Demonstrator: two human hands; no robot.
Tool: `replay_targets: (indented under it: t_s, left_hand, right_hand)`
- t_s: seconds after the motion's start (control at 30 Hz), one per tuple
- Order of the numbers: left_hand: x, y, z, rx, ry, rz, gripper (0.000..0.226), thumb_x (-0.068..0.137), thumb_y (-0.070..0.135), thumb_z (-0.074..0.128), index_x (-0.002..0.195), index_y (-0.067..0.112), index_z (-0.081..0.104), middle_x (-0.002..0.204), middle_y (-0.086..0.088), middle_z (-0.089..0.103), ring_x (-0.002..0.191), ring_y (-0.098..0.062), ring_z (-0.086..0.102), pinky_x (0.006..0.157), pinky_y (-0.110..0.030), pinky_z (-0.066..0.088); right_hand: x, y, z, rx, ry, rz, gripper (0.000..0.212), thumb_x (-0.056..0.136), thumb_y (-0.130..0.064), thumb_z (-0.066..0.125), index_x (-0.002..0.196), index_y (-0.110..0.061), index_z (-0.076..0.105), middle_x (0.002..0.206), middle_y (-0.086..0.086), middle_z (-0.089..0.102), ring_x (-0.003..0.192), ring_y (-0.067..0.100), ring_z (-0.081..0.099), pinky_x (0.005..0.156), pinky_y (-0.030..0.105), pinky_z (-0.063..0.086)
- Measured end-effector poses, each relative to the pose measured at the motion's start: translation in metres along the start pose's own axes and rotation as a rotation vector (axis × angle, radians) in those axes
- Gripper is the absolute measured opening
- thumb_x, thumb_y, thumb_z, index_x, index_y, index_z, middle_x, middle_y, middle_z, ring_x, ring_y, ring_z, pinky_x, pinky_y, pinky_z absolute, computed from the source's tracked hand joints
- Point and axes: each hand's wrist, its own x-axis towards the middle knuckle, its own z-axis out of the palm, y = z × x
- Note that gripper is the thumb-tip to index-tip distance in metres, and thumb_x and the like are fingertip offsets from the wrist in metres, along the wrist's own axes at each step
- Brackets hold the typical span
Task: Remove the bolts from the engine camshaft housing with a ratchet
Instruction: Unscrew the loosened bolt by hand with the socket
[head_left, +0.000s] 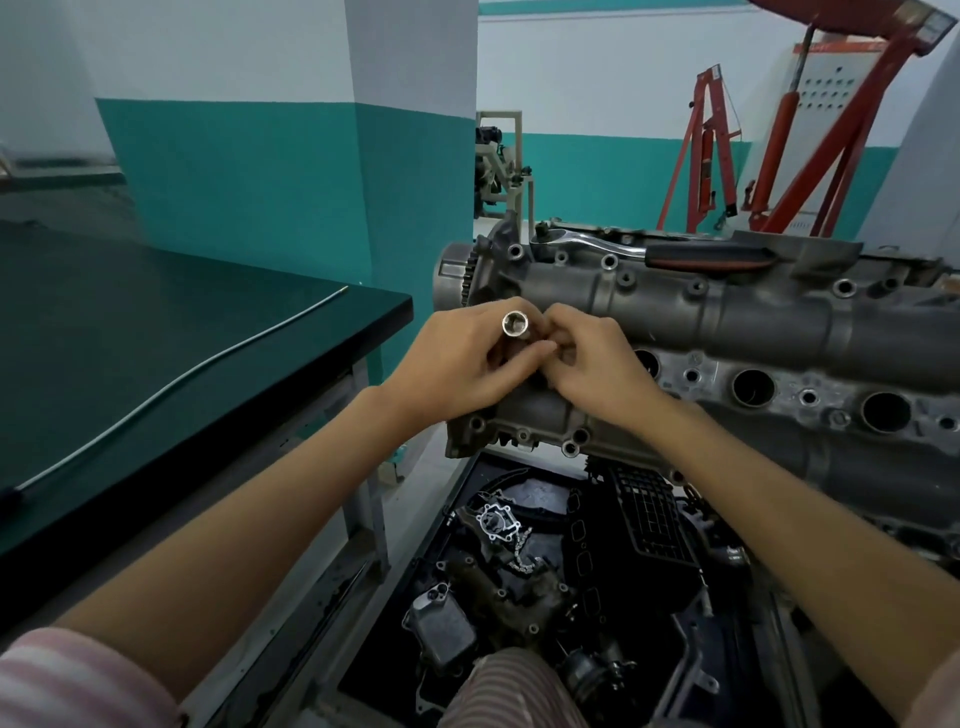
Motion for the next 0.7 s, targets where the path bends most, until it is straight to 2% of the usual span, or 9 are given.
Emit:
replay_targets:
  t_s: [0.1,0.23,0.33,0.4,0.43,0.5,0.57,0.63,0.7]
  left_hand:
    - [-0.004,-0.001,0.002,-0.041,0.025,-0.041,0.024,0.092,0.024,0.051,0.102,0.005,0.063,0.083,-0.005,0.067,0.07,-0.02,0.062,0.062,-0.042,0.048]
    - [-0.007,0.008,0.012,0.02,0.194,-0.104,0.03,0.087,0.03,0.061,0.083,0.0,0.062,0.064,-0.005,0.06,0.054,-0.019,0.055,0.051,-0.039,0.045]
    - [-0.006,0.014,0.019,0.066,0.3,-0.118,0.038,0.084,0.036,0.062,0.071,0.0,0.059,0.053,-0.003,0.051,0.045,-0.015,0.044,0.043,-0.033,0.04]
    - [-0.006,0.016,0.019,0.049,0.317,-0.132,0.036,0.084,0.037,0.06,0.075,0.002,0.061,0.05,0.001,0.048,0.044,-0.011,0.04,0.042,-0.032,0.04]
    - [-0.007,0.017,0.019,0.024,0.312,-0.135,0.033,0.084,0.037,0.059,0.082,0.004,0.064,0.049,0.004,0.047,0.044,-0.009,0.04,0.043,-0.031,0.041]
    - [-0.008,0.018,0.016,-0.029,0.275,-0.114,0.03,0.087,0.032,0.054,0.098,0.007,0.066,0.049,0.005,0.049,0.043,-0.008,0.044,0.044,-0.031,0.043]
    - [-0.009,0.016,0.013,-0.075,0.232,-0.115,0.028,0.088,0.028,0.051,0.103,0.009,0.067,0.052,0.0,0.058,0.045,-0.013,0.053,0.047,-0.035,0.046]
    - [-0.008,0.014,0.012,-0.105,0.22,-0.154,0.023,0.09,0.025,0.054,0.099,0.009,0.067,0.055,-0.004,0.063,0.05,-0.019,0.06,0.051,-0.04,0.048]
    - [-0.007,0.013,0.013,-0.102,0.229,-0.181,0.02,0.089,0.024,0.059,0.093,0.005,0.066,0.054,-0.003,0.063,0.051,-0.019,0.062,0.052,-0.041,0.049]
  right_hand:
    - [0.001,0.005,0.0,-0.026,-0.027,-0.007,0.015,0.087,-0.007,0.057,0.093,-0.02,0.057,0.059,-0.008,0.049,0.052,-0.001,0.047,0.052,0.01,0.036]
    - [-0.001,0.007,0.004,0.016,0.015,0.067,0.027,0.082,-0.014,0.062,0.107,-0.022,0.055,0.059,-0.007,0.047,0.053,0.002,0.045,0.054,0.015,0.038]
    - [-0.001,0.004,0.005,0.103,0.065,0.109,0.02,0.079,-0.011,0.065,0.085,-0.022,0.05,0.06,0.006,0.052,0.053,0.005,0.044,0.055,0.02,0.039]
    - [-0.002,0.002,0.005,0.164,0.094,0.12,0.02,0.079,-0.005,0.063,0.076,-0.02,0.05,0.07,0.022,0.057,0.061,0.023,0.05,0.059,0.034,0.042]
    - [-0.003,0.0,0.004,0.186,0.096,0.123,0.02,0.08,-0.003,0.063,0.074,-0.019,0.052,0.072,0.025,0.057,0.063,0.027,0.05,0.061,0.036,0.044]
    - [-0.003,-0.001,0.003,0.197,0.085,0.123,0.022,0.081,-0.003,0.064,0.075,-0.022,0.054,0.064,0.016,0.053,0.059,0.016,0.046,0.059,0.029,0.041]
    - [-0.004,0.0,0.001,0.179,0.057,0.118,0.022,0.082,-0.002,0.064,0.08,-0.024,0.059,0.058,0.001,0.045,0.052,0.003,0.038,0.054,0.015,0.036]
    - [-0.004,0.0,0.001,0.144,0.03,0.116,0.018,0.083,-0.002,0.062,0.091,-0.017,0.065,0.057,-0.002,0.044,0.051,0.002,0.037,0.053,0.013,0.035]
    - [-0.004,-0.001,0.002,0.111,0.026,0.114,0.022,0.083,-0.002,0.06,0.101,-0.014,0.065,0.059,0.001,0.047,0.053,0.006,0.04,0.055,0.017,0.037]
